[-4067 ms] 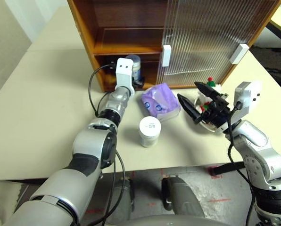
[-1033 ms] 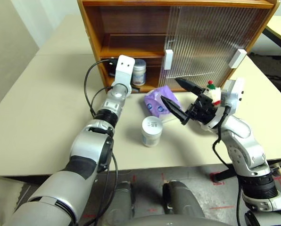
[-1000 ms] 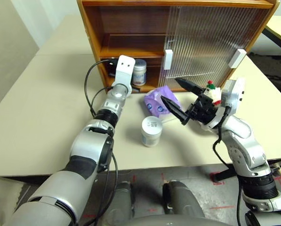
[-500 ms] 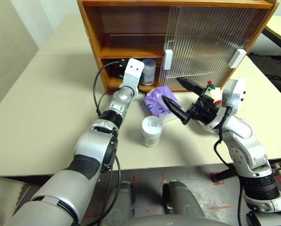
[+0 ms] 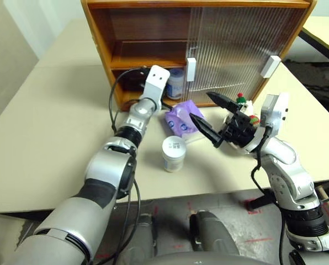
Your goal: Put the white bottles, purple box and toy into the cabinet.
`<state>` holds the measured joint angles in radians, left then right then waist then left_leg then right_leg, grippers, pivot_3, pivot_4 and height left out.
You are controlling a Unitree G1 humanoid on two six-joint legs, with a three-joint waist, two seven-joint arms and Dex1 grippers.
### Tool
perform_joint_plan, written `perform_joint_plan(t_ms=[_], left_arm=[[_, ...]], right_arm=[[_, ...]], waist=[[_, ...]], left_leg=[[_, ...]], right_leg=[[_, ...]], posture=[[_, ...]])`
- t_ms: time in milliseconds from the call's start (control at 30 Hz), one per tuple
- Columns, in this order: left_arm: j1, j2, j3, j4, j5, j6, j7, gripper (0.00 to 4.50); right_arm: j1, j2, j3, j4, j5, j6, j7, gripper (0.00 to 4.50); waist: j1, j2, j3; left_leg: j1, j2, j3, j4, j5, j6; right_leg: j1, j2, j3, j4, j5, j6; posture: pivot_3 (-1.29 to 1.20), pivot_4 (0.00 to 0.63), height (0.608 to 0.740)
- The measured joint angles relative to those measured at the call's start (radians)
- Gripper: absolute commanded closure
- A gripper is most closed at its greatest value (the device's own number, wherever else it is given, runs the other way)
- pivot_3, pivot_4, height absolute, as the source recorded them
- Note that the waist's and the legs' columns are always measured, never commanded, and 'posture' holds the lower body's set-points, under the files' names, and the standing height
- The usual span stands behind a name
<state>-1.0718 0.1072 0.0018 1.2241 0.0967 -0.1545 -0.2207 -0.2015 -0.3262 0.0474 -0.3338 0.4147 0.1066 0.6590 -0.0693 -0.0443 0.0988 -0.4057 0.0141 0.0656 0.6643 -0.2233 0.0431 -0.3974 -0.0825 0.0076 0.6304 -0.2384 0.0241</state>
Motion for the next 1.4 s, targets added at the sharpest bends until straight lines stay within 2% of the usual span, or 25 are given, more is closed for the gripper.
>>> perform_joint_plan(t_ms=[133, 233, 300, 367, 433, 567, 633, 733, 867, 1167, 1400], left_arm=[[0.073, 0.04, 0.022, -0.099, -0.036, 0.005, -0.084, 4.46], [0.196, 0.1, 0.03, -0.263, -0.077, 0.046, -0.177, 3.92], [0.289, 0.151, 0.033, -0.402, -0.107, 0.09, -0.239, 3.23], [0.433, 0.234, 0.052, -0.622, -0.179, 0.143, -0.356, 2.41], [0.501, 0.285, 0.071, -0.734, -0.224, 0.186, -0.417, 1.66], [0.663, 0.417, 0.078, -0.994, -0.366, 0.281, -0.64, 0.06], [0.715, 0.454, 0.079, -1.04, -0.392, 0.301, -0.701, 0.02], [0.798, 0.497, 0.072, -1.111, -0.427, 0.312, -0.793, 0.02], [0.848, 0.508, 0.028, -1.175, -0.452, 0.327, -0.884, 0.02], [0.807, 0.444, -0.127, -1.174, -0.411, 0.318, -0.91, 0.02], [0.732, 0.421, -0.19, -1.072, -0.38, 0.289, -0.972, 0.02]], right_arm=[[-0.002, -0.013, -0.006, 0.015, 0.002, 0.0, 0.01, 0.0], [-0.004, -0.03, -0.025, 0.03, 0.005, 0.0, 0.027, 0.0], [-0.006, -0.04, -0.035, 0.043, 0.014, 0.0, 0.042, 0.0], [-0.006, -0.051, -0.041, 0.062, 0.037, 0.002, 0.074, 0.0], [-0.006, -0.062, -0.054, 0.079, 0.052, 0.005, 0.096, 0.0], [-0.019, -0.111, -0.078, 0.131, 0.095, 0.011, 0.173, 0.0], [-0.028, -0.133, -0.104, 0.165, 0.099, 0.01, 0.193, 0.0], [-0.042, -0.143, -0.127, 0.205, 0.099, -0.001, 0.212, 0.0], [-0.054, -0.147, -0.141, 0.229, 0.097, -0.011, 0.222, 0.0], [-0.046, -0.158, -0.144, 0.224, 0.087, -0.031, 0.229, 0.0], [-0.02, -0.166, -0.15, 0.213, 0.082, -0.032, 0.214, 0.0]], waist=[[0.002, 0.001, -0.002], [0.0, 0.001, -0.003], [0.003, 0.001, -0.003], [0.001, 0.002, -0.004], [0.01, 0.001, -0.004], [0.034, 0.003, -0.009], [0.042, 0.004, -0.009], [0.046, 0.004, -0.01], [0.06, 0.005, -0.01], [0.057, 0.007, -0.011], [0.054, 0.008, -0.011]], left_leg=[[0.0, 0.0, 0.0, 0.001, 0.0, 0.0], [0.001, 0.0, 0.0, 0.001, 0.0, 0.0], [0.001, 0.001, 0.0, 0.002, 0.0, 0.0], [0.001, 0.001, 0.0, 0.001, 0.0, 0.0], [0.001, 0.001, 0.0, 0.002, 0.001, 0.0], [0.003, 0.001, 0.001, 0.002, 0.001, 0.0], [0.003, 0.001, 0.001, 0.002, 0.001, 0.0], [0.003, 0.002, 0.001, 0.001, 0.001, 0.0], [0.003, 0.004, 0.001, 0.001, 0.001, 0.0], [0.002, 0.004, 0.007, 0.001, 0.003, 0.002], [0.002, 0.004, 0.007, 0.001, 0.003, 0.002]], right_leg=[[0.0, 0.0, 0.0, 0.002, 0.0, 0.0], [-0.001, 0.0, 0.002, 0.004, 0.0, 0.0], [-0.001, 0.0, 0.001, 0.006, 0.0, -0.001], [-0.002, 0.0, 0.003, 0.007, 0.0, -0.003], [-0.003, -0.001, 0.002, 0.009, 0.0, -0.003], [-0.001, -0.004, 0.001, 0.009, -0.001, -0.006], [-0.001, -0.005, 0.0, 0.008, -0.002, -0.007], [-0.001, -0.006, 0.001, 0.006, -0.005, -0.016], [-0.001, -0.005, 0.0, 0.006, -0.006, -0.02], [-0.001, -0.003, 0.0, 0.007, -0.005, -0.019], [-0.002, -0.002, 0.0, 0.007, -0.006, -0.019]], posture=[[-0.08, 0.037, 0.74], [-0.05, 0.037, 0.74], [-0.03, 0.036, 0.74], [-0.02, 0.037, 0.74], [0.01, 0.036, 0.74], [0.03, 0.039, 0.74], [0.04, 0.04, 0.74], [0.04, 0.041, 0.74], [0.03, 0.041, 0.74], [-0.02, 0.038, 0.74], [-0.04, 0.04, 0.74]])
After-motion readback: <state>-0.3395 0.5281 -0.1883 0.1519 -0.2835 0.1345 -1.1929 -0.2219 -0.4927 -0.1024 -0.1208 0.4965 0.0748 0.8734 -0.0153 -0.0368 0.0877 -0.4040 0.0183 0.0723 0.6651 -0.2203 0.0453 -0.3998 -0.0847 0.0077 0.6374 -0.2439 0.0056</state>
